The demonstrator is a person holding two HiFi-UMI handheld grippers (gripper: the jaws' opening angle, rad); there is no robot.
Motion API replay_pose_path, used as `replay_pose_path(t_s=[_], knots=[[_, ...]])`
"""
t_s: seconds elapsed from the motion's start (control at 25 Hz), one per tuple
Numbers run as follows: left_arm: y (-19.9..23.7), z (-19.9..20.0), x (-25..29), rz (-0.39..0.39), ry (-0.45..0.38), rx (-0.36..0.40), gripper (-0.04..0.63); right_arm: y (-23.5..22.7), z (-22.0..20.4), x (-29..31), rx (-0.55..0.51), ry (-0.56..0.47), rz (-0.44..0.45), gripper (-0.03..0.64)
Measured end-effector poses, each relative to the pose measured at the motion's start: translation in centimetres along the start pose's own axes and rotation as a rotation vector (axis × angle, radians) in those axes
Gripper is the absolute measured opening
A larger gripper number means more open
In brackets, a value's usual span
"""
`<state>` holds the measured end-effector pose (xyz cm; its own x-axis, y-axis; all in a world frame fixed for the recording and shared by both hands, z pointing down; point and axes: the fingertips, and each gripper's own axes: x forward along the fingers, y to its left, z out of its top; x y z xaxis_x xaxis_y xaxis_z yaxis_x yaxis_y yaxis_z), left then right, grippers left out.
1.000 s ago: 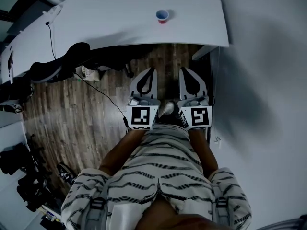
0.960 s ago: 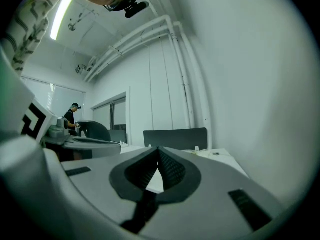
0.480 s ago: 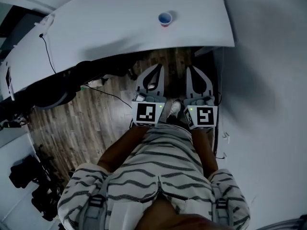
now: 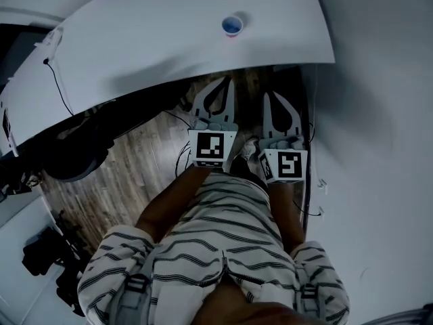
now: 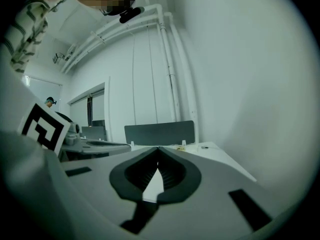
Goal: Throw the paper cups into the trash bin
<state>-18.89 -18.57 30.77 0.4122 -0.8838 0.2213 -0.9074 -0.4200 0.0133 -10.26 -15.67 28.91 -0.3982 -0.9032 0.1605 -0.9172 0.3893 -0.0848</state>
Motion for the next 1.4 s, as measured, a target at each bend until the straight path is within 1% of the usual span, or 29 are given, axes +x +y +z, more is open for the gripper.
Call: replay_pose_path(t_s=[0.16,0.4,0.8,0.96,1.12,1.4], knots=[[1.2,-1.2,2.0,0.008,0.019,-0.031,0.026,-0.6,-0.7,0.7,0.014,0.007,-0.017,0.009],[2.8,-3.0,4.9,0.025,0.037,-0.045,0.026,-1.5,-2.3,1.9,0.047,0.025,-0.046,0.009],[3.1,-6.2,9.4,0.027,0.078,-0.065,0.030,-3.7,-3.9,3.0,0.081,0.037,-0.092,0.009],[3.9,-7.7,11.3,0.027,0.101,-0.068,0.088,-3.8,-4.9,3.6,0.097,0.050,-0.098,0.010],[4.7,-9.0,12.9,0.041,0.124,-0.076,0.125,-3.9,-5.7,3.9,0.101,0.064,-0.103,0.009],[5.7,-11.8,15.7,0.060,0.173,-0.062,0.197,-4.1,-6.6,4.4,0.099,0.076,-0.104,0.009]])
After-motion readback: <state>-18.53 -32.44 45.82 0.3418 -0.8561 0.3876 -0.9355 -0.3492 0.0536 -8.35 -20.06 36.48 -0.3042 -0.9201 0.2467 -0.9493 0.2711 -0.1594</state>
